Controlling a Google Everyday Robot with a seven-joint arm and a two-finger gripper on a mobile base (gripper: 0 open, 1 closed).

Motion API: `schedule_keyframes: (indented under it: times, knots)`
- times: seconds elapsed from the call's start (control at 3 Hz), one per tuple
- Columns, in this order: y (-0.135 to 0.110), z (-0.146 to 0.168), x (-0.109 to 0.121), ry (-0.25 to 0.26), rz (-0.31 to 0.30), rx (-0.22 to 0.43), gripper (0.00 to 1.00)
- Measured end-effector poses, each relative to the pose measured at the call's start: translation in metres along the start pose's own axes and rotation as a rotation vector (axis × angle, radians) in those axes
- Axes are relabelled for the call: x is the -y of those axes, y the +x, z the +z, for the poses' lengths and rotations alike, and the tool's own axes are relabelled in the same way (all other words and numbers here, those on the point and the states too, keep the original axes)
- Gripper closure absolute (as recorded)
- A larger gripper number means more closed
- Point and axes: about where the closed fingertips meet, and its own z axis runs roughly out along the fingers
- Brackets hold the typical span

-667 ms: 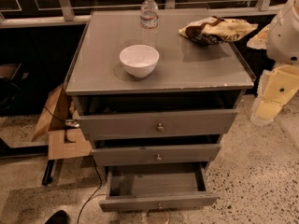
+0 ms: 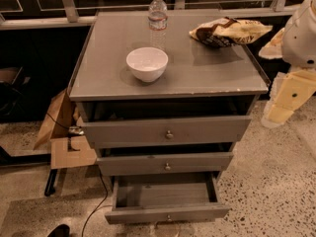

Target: Close bottom drawer

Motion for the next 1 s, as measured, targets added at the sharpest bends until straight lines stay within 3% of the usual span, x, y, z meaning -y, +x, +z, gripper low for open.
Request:
schedule_keyframes:
  times: [0.67, 1.0]
  knots:
    - [0.0, 0.019, -0.015, 0.039, 0.015, 0.033, 0.63]
    - [0.008, 0.074, -0.035, 0.03, 0.041, 0.078, 0.86]
